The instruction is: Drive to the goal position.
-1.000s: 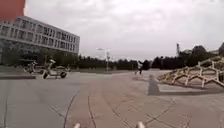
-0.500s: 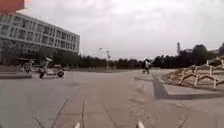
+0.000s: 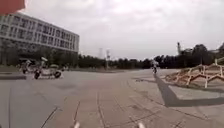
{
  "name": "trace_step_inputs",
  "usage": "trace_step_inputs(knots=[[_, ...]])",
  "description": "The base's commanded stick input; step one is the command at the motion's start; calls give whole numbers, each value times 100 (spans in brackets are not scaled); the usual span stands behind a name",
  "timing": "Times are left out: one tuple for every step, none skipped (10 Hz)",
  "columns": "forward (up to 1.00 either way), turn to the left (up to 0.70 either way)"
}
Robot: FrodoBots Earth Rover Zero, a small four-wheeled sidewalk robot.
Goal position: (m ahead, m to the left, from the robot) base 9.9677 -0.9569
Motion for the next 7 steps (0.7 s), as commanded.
trace_step_inputs(knots=[[85,0],[85,0],[85,0],[85,0],[85,0],[85,0],[85,0]])
